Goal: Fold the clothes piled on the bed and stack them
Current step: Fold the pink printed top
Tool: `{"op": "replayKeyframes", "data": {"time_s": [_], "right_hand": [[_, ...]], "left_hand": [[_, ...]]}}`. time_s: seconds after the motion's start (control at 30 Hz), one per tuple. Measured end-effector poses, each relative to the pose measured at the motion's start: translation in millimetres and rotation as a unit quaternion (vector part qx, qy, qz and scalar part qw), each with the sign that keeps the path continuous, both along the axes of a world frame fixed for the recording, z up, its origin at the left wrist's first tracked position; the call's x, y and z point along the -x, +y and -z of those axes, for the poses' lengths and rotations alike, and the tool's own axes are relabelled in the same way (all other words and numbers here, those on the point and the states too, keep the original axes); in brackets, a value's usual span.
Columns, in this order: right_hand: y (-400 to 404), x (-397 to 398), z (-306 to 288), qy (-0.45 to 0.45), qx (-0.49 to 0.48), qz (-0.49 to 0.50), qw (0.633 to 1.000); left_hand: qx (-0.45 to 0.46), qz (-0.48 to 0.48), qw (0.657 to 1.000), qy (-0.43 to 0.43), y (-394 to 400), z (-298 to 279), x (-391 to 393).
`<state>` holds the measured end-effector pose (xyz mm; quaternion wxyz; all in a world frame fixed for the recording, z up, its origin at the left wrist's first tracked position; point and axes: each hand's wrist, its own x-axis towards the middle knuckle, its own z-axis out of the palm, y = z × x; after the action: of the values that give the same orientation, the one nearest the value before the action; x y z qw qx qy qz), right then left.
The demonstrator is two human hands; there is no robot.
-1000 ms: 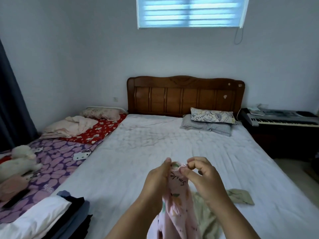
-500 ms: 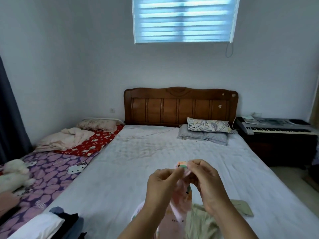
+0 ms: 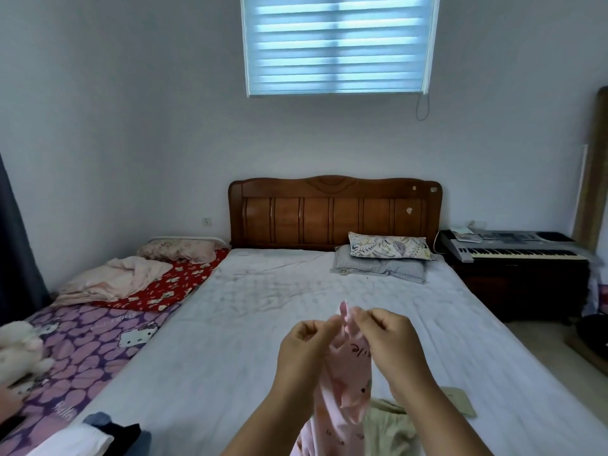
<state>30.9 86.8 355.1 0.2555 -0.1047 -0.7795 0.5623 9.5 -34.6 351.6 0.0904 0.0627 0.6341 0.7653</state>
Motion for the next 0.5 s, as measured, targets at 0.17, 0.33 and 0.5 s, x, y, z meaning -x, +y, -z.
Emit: {"op": "replayKeyframes", "data": {"time_s": [0.17, 0.33, 0.5], "right_hand": [[5, 2, -6, 0.005, 0.217, -0.041, 0.975], [12, 0, -11, 0.018, 0.364, -0.07, 0.928], [9, -1, -11, -0.004, 0.335, -0.083, 0.939]], "left_hand": [[0.204, -0.016, 0.976, 0.079, 3, 11, -1], [0.282, -0.056, 0.95, 0.12, -1, 20, 6], [0.145, -0.021, 0.981, 0.124, 9, 17, 0]]}}
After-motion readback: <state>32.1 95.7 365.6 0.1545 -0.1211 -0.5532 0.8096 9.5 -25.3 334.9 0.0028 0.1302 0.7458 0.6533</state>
